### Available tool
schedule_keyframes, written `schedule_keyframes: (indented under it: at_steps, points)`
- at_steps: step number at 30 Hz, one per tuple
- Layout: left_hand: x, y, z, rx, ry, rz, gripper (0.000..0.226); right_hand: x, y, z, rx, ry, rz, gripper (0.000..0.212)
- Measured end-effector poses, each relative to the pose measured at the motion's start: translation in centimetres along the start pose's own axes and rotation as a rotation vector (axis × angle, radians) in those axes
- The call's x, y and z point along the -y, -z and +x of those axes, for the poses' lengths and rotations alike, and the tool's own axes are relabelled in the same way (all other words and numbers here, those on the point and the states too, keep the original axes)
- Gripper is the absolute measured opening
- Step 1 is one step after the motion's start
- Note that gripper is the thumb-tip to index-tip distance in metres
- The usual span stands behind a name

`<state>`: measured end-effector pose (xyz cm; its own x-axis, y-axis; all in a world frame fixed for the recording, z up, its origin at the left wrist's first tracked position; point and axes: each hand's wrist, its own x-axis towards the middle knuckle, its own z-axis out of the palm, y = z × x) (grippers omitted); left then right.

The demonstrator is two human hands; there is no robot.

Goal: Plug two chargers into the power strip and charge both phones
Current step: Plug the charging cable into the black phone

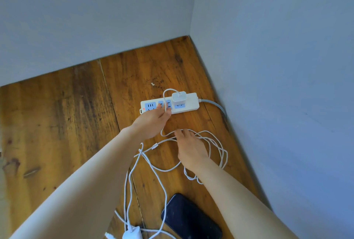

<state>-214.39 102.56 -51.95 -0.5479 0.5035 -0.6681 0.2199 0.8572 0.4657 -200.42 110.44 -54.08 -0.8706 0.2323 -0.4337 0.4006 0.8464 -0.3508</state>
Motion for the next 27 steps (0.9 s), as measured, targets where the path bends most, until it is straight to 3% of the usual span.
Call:
schedule_keyframes:
  at_steps: [5, 11, 13, 16, 21, 24, 27]
  points:
    - [0.0, -0.1, 0.2, -0.028, 0.004, 0.018, 0.064, -1.6, 0.7, 0.0, 0.015, -0.077, -0.075, 0.034]
    - [-0.7, -0.4, -0.6, -0.044, -0.039, 0.163, 0.059, -3.2, 3.1, -1.6, -0.154, -0.026, -0.066, 0.025]
    - [-1.8, -0.6, -1.2, -0.091, -0.023, 0.234, 0.058, -3.3, 4.0, -2.7, -0.175, -0.003, 0.088, 0.027]
    - [-3.4, -2.0, -3.1, -0.232, 0.041, 0.055, 0.052, -3.3, 5.6, -4.9, -0.217, -0.101, 0.420, 0.034]
    - [-3.9, -7.6, -8.8, -0.568, -0.072, -0.032, 0.054, -4.2, 7.2, -8.3, -0.298, -0.181, 0.438, 0.034]
    - [-4.4, -12.3, -12.7, -0.561, -0.188, -0.018, 0.052, -4.9, 7.2, -10.9, -0.344, -0.161, 0.442, 0.031]
    - [-4.7, -17.3, -15.9, -0.481, -0.141, -0.073, 0.051, -5.3, 6.9, -13.9, -0.392, -0.153, 0.554, 0.028]
